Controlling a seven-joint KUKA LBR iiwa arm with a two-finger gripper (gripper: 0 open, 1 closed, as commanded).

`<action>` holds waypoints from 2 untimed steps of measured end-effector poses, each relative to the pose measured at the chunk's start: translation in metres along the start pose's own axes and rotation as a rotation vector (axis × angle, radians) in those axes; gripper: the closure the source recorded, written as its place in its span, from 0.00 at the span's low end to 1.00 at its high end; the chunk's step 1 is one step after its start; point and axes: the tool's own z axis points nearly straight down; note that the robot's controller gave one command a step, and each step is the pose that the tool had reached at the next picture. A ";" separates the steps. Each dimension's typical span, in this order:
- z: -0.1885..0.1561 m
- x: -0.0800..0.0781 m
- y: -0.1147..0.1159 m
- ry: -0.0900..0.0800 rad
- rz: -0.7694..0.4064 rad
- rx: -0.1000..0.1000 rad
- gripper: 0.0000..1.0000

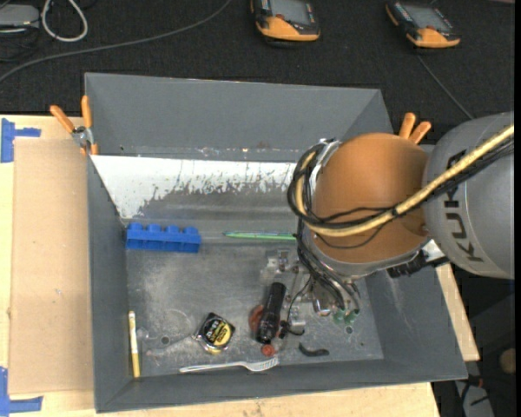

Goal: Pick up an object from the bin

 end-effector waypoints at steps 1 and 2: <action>-0.004 -0.002 -0.001 -0.008 0.005 -0.001 0.00; 0.060 -0.008 0.032 -0.009 -0.179 -0.001 0.00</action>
Offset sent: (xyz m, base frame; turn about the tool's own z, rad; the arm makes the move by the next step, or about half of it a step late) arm 0.0155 0.0817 -0.1637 -0.4648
